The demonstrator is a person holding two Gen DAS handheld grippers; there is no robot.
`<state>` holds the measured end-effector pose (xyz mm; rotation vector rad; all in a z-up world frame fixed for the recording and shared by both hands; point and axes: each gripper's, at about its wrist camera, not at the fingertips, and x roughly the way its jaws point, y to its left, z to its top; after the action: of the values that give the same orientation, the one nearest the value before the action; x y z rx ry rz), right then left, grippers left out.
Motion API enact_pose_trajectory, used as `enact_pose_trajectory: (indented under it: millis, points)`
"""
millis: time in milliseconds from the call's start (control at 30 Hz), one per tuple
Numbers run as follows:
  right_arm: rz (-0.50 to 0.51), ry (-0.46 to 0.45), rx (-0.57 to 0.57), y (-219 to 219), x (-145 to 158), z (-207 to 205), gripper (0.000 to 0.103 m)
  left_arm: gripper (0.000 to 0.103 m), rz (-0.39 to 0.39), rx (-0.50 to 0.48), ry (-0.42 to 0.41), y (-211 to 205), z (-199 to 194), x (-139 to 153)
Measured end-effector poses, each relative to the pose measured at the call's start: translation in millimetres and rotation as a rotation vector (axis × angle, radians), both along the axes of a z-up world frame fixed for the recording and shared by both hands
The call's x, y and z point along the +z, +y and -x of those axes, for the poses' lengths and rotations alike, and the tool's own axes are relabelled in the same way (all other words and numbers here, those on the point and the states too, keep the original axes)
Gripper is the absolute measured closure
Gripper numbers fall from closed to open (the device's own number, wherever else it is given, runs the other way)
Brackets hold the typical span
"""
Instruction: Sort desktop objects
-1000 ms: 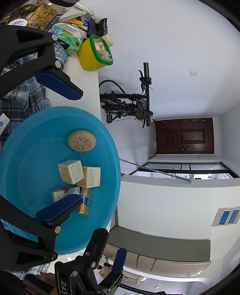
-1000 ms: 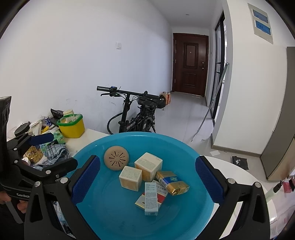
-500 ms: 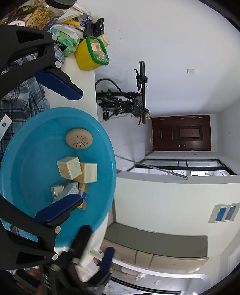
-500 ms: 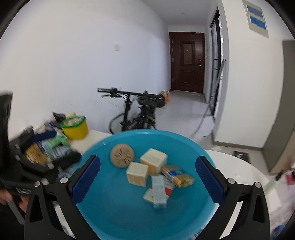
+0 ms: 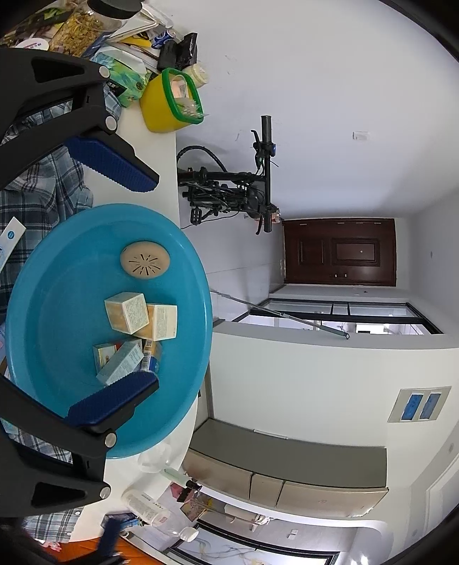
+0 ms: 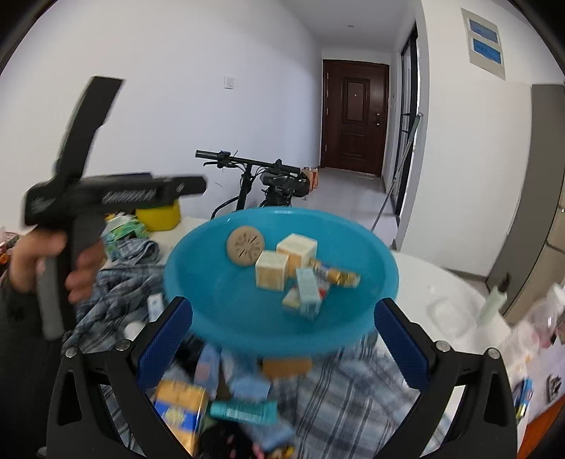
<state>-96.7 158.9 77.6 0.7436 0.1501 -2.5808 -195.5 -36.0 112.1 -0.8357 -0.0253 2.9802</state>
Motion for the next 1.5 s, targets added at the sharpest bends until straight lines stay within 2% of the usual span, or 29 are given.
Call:
enact_pose_trajectory:
  millis: [167,400,567,667,800,1000,1167,1233,1300,1367,1500]
  points:
    - [0.055,-0.046,-0.023,22.2,-30.1,-36.5,0.000,0.000,0.011,-0.002,0.021,5.5,-7.2,4.3]
    - [0.057,-0.117,-0.079,35.3,-78.0,-54.6,0.000,0.000,0.037,-0.014,0.057,18.2,-20.4,11.0]
    - [0.096,-0.135,-0.069,44.0,-86.4,-56.0,0.000,0.000,0.033,-0.022,0.065,30.3,-29.4,8.7]
    - [0.115,-0.149,-0.062,49.1,-91.4,-58.2,0.000,0.000,0.056,-0.027,0.071,40.7,-41.6,6.4]
    - [0.078,-0.151,-0.067,47.7,-98.0,-59.0,0.000,0.000,0.093,-0.019,0.078,43.2,-75.7,-2.2]
    - [0.095,-0.149,-0.026,45.7,-101.1,-65.0,0.000,0.000,0.108,0.043,0.027,22.2,-141.9,-34.5]
    - [0.094,-0.139,-0.008,42.3,-100.6,-72.3,0.000,0.000,0.078,0.077,-0.052,7.0,-184.6,-73.3]
    - [0.093,-0.135,-0.002,40.0,-101.1,-76.0,0.000,0.000,0.037,0.070,-0.085,3.8,-203.2,-96.3]
    - [0.093,-0.134,0.001,37.7,-102.5,-79.1,0.000,0.000,0.005,0.068,-0.117,3.3,-216.0,-118.5]
    - [0.087,-0.137,0.007,33.9,-104.0,-80.9,0.000,0.000,0.006,0.076,-0.153,5.1,-221.8,-135.8]
    - [0.060,-0.141,0.014,24.6,-105.0,-84.6,0.000,0.000,0.035,0.097,-0.160,5.1,-226.7,-141.3]
